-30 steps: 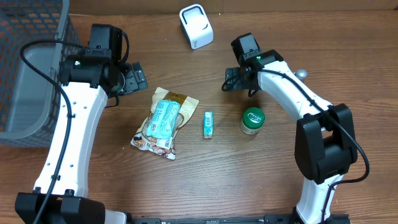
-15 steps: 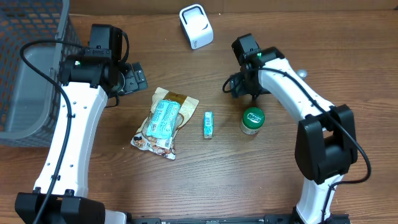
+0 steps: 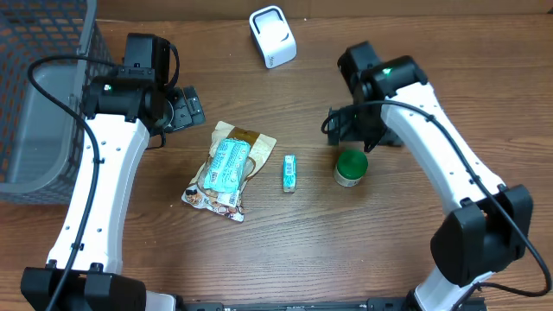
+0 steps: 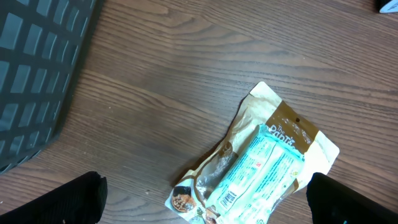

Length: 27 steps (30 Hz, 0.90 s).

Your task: Scan the item barcode

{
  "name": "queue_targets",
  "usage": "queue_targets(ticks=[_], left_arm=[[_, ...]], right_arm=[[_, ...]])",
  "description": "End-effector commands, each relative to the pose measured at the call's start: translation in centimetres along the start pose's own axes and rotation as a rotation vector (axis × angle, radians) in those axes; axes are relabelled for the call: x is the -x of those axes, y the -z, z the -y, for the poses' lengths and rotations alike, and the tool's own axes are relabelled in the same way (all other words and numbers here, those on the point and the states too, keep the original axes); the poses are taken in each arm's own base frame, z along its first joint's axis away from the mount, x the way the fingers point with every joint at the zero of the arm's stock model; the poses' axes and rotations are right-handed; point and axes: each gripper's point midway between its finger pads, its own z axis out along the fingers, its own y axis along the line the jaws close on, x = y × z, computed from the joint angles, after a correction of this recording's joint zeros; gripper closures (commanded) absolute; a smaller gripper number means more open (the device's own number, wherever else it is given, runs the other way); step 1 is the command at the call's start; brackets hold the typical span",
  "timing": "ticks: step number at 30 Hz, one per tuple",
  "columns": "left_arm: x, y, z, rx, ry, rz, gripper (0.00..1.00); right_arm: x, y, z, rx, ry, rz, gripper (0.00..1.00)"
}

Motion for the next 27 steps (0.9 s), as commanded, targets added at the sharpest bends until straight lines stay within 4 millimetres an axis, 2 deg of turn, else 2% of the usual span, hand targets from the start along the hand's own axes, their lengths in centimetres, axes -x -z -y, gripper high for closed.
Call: queue_targets(ticks=[1,6,9,15,18,20,21,26,27], left_arm=[[0.5,0.4,0.2,-0.011,-0.015,0.015,0.0],[0.5,0.4,0.2,-0.011,-0.014,0.015,0.0],[0.5,0.4,0.2,-0.011,-0.015,0.015,0.0],[0.5,0.4,0.2,-0.011,-0.014,0.015,0.0],[0.5,0.4,0.2,-0.011,-0.014,0.015,0.0],[0.5,0.4,0.2,-0.011,-0.014,0.015,0.0],[0.5,0.4,0.2,-0.011,-0.014,0.015,0.0],[0.5,0.4,0.2,-0.011,-0.015,0.015,0.0],[0.5,0.4,0.2,-0.011,-0.014,0.015,0.0]], right_arm=[[-1.1,-2.7,-0.7,0.009,0.001,-0.042,0.02],[-1.7,-5.8,-0.6,0.01,0.002,-0.04,0.04],[-2.4,-7.1,-0.4,0.003,0.003,-0.054,0.12],[-2.8,-7.5,0.8,-0.041,-0.004,-0.064,0.27],[-3.1,-7.5,2.1,-0.075,-0.023,-0.088,0.3],[-3.3,-7.4,3.6,-0.114,-0.045,-0.104,0.31],[-3.4,-7.4,5.2,-0.148,-0.07,-0.115,0.32],[-3.3,-7.4,8.2,-0.164,-0.157,-0.143,0.32],[-3.1,-7.4,9.4,-0.164,-0.196,-0.147,0.32]])
